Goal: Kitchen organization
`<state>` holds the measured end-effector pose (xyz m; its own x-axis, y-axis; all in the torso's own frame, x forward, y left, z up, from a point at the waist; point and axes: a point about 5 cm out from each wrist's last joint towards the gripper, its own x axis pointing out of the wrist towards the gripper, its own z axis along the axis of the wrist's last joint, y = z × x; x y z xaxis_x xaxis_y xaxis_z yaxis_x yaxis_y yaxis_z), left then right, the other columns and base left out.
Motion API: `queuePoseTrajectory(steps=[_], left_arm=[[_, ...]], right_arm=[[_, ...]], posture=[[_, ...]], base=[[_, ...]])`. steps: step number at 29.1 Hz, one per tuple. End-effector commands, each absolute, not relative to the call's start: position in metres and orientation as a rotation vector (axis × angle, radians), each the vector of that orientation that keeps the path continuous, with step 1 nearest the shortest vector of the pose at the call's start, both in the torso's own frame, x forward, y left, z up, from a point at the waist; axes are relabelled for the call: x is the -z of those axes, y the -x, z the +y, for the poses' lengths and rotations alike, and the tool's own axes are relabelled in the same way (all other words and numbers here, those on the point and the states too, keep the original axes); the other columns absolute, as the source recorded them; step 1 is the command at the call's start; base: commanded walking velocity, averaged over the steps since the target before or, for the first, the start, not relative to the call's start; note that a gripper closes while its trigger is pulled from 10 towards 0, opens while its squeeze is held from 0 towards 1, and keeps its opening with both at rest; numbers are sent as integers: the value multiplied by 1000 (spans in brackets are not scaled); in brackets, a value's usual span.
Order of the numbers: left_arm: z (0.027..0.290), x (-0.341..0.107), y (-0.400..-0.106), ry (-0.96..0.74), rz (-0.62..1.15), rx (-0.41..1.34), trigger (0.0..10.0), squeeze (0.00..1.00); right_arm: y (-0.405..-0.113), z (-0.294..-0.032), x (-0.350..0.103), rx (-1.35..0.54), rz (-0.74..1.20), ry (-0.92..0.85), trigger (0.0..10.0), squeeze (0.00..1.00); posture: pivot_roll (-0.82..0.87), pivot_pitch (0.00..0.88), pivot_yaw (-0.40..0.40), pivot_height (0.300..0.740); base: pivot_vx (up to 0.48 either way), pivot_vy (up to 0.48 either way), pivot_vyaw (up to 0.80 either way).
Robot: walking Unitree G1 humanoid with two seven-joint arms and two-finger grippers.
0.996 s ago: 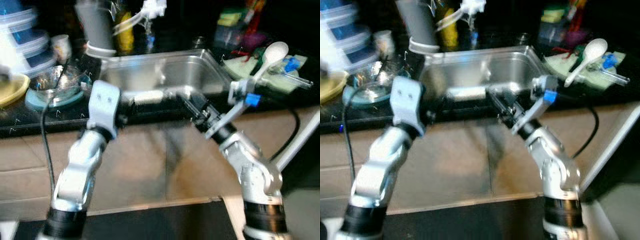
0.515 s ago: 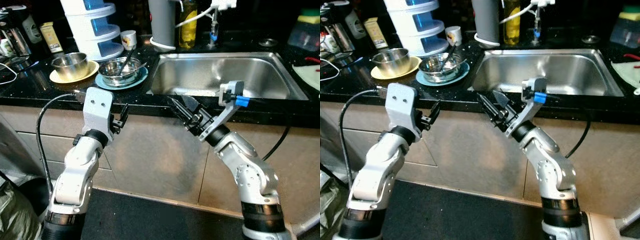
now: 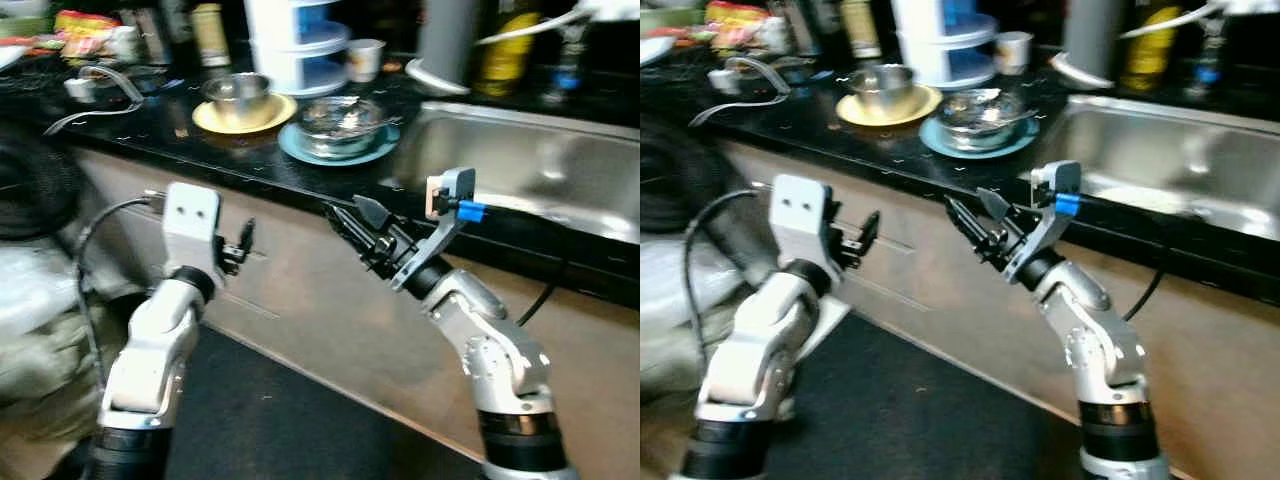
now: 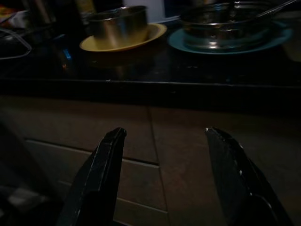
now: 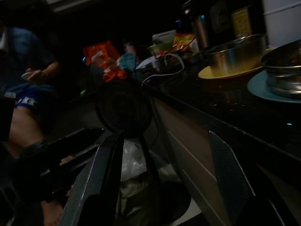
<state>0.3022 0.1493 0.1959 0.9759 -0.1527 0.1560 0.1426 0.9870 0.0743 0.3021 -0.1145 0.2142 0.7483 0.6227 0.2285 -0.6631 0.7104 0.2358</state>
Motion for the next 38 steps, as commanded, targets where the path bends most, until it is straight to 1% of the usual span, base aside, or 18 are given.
queuePoseTrajectory(steps=[1,2,9,11,15,18,19,21,25,27,30,32,34,35,36,38], left_arm=[[149,-196,-303,-61,-156,147,10000,0],[149,-196,-303,-61,-156,147,10000,0],[151,-192,-301,-53,-141,140,10000,0],[150,-189,-301,-60,-127,139,10000,0],[161,-170,-302,-85,-63,127,10000,0],[164,-166,-301,-91,-52,125,10000,0],[172,-156,-298,-117,-20,114,10000,0],[175,-153,-296,-128,-9,110,10000,0],[194,-128,-287,-120,73,88,10000,0],[199,-116,-282,-132,110,100,10000,0],[199,-113,-280,-137,116,115,10000,0],[197,-109,-278,-132,125,128,10000,0],[196,-108,-278,-133,126,148,10000,0],[196,-108,-278,-133,126,148,10000,0],[195,-106,-278,-132,129,158,10000,0],[195,-101,-277,-130,144,170,10000,0]], right_arm=[[-304,-115,-214,-715,-140,-312,10000,0],[-304,-115,-214,-715,-140,-312,10000,0],[-306,-118,-212,-686,-130,-283,10000,0],[-311,-123,-209,-627,-121,-257,10000,0],[-319,-162,-190,-425,-78,-221,10000,0],[-320,-168,-187,-395,-71,-221,10000,0],[-317,-183,-179,-348,-50,-194,10000,0],[-316,-187,-177,-333,-43,-185,10000,0],[-306,-227,-151,-180,59,-113,10000,0],[-297,-244,-141,-134,83,-116,10000,0],[-292,-250,-137,-119,91,-122,10000,0],[-285,-254,-133,-149,95,-155,10000,0],[-278,-249,-132,-252,104,-204,10000,0],[-278,-249,-132,-252,104,-204,10000,0],[-273,-243,-130,-348,127,-193,10000,0],[-266,-237,-124,-446,186,-169,10000,0]], posture=[[-58,0,6,740],[-58,0,6,740],[-61,0,3,740],[-47,0,7,740],[-30,0,22,740],[-23,0,26,740],[-16,0,26,740],[-13,0,25,740],[-7,0,26,740],[-12,0,30,740],[-17,0,34,740],[-23,0,40,740],[-25,0,40,740],[-25,0,40,740],[-28,0,43,740],[-30,0,43,740]], base=[[0,0,800],[0,0,800],[0,0,0],[0,0,0],[0,0,0],[0,0,0],[0,0,0],[0,0,0],[0,0,0],[0,0,-378],[0,0,-785],[0,0,-800],[0,0,-800],[0,0,-800],[0,0,-800],[0,0,-800]])
